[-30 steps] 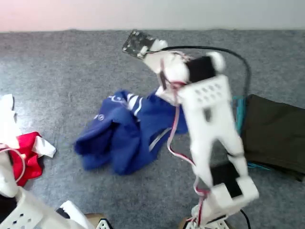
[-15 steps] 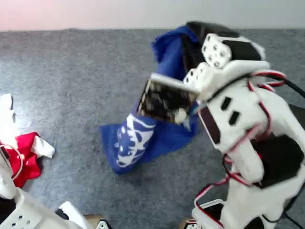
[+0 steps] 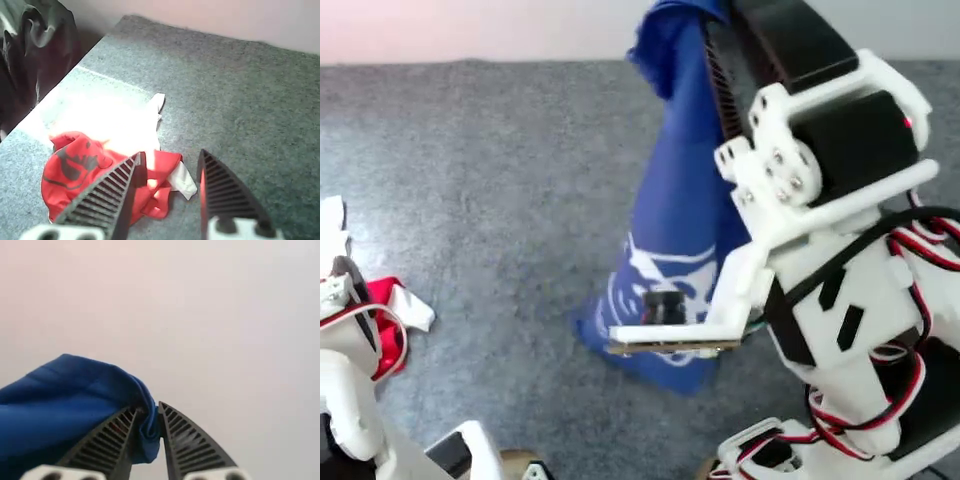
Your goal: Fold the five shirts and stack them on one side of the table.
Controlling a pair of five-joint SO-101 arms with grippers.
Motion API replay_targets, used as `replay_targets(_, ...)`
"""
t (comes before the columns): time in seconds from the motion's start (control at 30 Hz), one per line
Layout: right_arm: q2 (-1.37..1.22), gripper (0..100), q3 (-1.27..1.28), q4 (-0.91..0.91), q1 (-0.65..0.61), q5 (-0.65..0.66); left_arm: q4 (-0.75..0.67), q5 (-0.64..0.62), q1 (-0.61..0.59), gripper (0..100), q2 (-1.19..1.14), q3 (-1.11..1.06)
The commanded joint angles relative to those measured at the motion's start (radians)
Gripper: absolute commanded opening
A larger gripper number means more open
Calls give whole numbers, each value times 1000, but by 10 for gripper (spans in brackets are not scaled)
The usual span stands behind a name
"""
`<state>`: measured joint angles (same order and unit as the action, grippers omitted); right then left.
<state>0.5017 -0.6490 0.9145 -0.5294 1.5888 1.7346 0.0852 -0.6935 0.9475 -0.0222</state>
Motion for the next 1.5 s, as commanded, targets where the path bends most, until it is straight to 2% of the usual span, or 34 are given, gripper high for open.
replay_targets(0.0, -42, 10, -8, -56, -16, 12, 17, -14, 9, 171, -2, 30)
replay_targets(0.1, -99, 10, -8, -131, -16, -3, 17, -9, 9, 171, -2, 30)
replay_targets(0.2, -171, 10, -14, -294, -12, 11, 17, -8, 9, 171, -2, 30)
replay_targets(0.4, -265, 10, -14, -631, -16, 158, 17, -8, -69, 171, -2, 30)
replay_targets(0.57, -298, 10, -14, -733, -24, 224, 17, -6, -121, 171, -2, 24)
replay_targets(0.67, -300, 10, -14, -727, -84, 239, 17, -6, -118, 171, -2, 24)
replay_targets(0.8, -294, 10, -14, -564, -153, 239, 17, -8, -115, 171, -5, 22)
replay_targets(0.93, -285, 10, -14, -303, -133, 173, 17, -8, -115, 171, -11, 21)
replay_targets(1.07, -219, 10, -8, 111, -93, 83, 17, -6, -115, 171, -5, -27)
replay_targets(1.2, -151, 10, -8, 487, -91, -63, 14, -6, -115, 171, -5, -76)
replay_targets(1.3, -137, 10, -8, 697, -61, -183, 12, -6, -89, 172, -12, -110)
replay_targets(1.4, -143, 10, -6, 855, -7, -367, 12, 21, 17, 172, -12, -173)
replay_targets(1.47, -140, 10, 46, 881, 41, -499, 12, 26, 115, 171, -12, -217)
